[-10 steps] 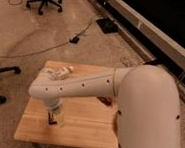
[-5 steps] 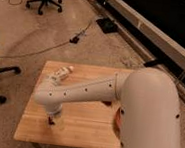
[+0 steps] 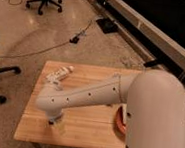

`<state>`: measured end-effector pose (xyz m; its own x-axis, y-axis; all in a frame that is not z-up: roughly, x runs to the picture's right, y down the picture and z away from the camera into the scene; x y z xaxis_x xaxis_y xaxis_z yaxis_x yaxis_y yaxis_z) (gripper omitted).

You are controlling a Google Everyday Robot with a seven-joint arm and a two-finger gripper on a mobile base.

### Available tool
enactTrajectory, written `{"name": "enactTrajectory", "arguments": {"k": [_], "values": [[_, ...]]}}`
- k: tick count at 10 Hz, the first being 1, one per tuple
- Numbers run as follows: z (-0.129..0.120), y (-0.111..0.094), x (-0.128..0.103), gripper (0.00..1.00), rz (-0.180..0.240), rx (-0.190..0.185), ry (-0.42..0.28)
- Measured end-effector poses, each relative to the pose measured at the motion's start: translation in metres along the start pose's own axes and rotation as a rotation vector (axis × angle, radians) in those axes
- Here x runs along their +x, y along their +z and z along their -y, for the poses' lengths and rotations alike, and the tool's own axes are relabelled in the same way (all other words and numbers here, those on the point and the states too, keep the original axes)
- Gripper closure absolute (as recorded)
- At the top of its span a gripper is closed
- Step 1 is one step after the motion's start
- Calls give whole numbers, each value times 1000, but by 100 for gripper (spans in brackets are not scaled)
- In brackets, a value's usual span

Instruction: Push the eraser across the table

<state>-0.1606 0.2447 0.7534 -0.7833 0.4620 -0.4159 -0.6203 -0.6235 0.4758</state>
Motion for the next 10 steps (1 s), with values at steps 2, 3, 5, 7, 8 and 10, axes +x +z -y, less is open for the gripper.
{"name": "enactTrajectory", "arguments": {"k": [2,3,5,7,8,10], "values": [[4,2,-2,34,1,5,12],[5,5,-3,45,1,13,17],[5,10,-3,65,-2,25,28],[5,19,-1,84,-14,36,25],[4,22,2,94,-20,42,17],[5,30,3,100,-30,52,14]]}}
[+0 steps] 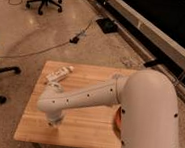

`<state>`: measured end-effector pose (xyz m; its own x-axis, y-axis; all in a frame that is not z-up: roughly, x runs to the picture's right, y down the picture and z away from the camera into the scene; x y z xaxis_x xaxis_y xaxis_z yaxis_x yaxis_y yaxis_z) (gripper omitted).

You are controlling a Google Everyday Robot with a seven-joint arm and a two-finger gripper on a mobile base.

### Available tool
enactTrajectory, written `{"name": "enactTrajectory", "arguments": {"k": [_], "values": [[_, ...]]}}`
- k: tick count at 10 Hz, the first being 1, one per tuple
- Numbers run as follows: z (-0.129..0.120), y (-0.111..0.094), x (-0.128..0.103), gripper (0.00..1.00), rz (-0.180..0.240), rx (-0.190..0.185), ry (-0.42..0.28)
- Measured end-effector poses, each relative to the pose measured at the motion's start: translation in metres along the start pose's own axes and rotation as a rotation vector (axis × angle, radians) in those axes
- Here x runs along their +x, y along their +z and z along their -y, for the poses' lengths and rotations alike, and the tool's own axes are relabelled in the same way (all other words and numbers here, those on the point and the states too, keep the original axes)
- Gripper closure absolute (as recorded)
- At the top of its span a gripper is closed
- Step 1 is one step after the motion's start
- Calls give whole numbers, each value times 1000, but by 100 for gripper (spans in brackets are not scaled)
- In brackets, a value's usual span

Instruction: Push the eraser across the table

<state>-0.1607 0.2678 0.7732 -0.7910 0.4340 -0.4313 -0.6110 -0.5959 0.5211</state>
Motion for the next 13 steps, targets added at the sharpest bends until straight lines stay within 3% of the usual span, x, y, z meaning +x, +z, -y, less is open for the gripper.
{"name": "enactTrajectory", "arguments": {"k": [5,13], "values": [[-7,17,-2,100,-14,15,-15],[-50,17,14,100,-16,1,-116]]}}
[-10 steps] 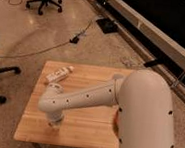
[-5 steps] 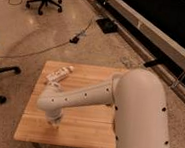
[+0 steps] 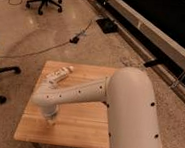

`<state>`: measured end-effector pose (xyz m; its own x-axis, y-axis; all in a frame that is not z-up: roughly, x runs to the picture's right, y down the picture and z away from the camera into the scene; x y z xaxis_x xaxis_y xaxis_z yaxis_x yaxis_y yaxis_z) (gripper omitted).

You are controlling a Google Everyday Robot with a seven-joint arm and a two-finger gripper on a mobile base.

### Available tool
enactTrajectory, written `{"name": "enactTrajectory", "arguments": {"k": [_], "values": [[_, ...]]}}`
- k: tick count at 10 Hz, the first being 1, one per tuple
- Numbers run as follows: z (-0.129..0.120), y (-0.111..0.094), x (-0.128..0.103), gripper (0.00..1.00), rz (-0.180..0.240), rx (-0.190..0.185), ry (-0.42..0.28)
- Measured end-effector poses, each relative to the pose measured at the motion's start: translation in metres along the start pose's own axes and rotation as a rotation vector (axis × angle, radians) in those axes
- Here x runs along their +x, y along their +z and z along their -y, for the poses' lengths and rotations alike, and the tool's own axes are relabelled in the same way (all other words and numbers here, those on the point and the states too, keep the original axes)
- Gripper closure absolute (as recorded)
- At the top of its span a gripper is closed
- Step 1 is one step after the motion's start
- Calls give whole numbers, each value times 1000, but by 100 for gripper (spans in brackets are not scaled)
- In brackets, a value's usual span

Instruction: Push the eraser across the table

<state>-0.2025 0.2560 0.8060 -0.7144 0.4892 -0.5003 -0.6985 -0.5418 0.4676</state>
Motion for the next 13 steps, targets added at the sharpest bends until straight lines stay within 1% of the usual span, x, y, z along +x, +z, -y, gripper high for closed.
{"name": "enactTrajectory", "arguments": {"k": [1,3,5,8,10,13], "values": [[-5,0,-1,100,1,3,-9],[-18,-3,-10,100,5,-16,-24],[-30,-12,-19,100,6,-46,-31],[-40,-16,-26,100,9,-65,-41],[-49,-16,-29,100,12,-75,-54],[-61,-13,-34,100,15,-73,-72]]}}
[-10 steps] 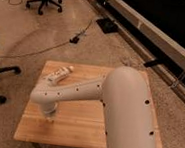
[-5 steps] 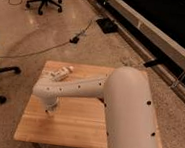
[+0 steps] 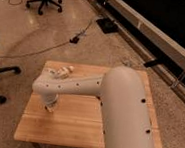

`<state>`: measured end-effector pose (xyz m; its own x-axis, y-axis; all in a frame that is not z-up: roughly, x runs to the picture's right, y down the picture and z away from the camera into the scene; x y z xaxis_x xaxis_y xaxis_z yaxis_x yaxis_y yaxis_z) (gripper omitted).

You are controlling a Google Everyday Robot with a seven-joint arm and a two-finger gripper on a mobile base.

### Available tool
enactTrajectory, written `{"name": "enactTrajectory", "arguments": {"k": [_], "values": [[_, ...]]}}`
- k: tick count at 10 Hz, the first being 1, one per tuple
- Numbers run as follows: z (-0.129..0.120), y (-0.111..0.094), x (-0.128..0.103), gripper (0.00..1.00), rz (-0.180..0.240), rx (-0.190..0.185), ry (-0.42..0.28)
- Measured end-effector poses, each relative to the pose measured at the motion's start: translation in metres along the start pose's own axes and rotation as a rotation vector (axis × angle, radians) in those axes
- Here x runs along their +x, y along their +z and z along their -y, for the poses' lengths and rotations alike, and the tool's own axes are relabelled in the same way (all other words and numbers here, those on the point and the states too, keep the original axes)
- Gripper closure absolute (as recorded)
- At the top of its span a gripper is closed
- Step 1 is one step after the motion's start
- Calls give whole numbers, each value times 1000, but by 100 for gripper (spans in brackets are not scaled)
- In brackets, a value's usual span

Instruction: Push the eraser across the table

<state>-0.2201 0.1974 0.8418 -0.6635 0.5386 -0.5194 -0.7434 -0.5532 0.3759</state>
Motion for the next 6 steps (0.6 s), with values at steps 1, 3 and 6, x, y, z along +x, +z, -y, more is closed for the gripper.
{"name": "enactTrajectory", "arguments": {"k": [1,3,6], "values": [[-4,1,-2,100,1,-1,-3],[-6,2,-5,100,5,-1,-9],[-10,2,-7,100,6,-3,-15]]}}
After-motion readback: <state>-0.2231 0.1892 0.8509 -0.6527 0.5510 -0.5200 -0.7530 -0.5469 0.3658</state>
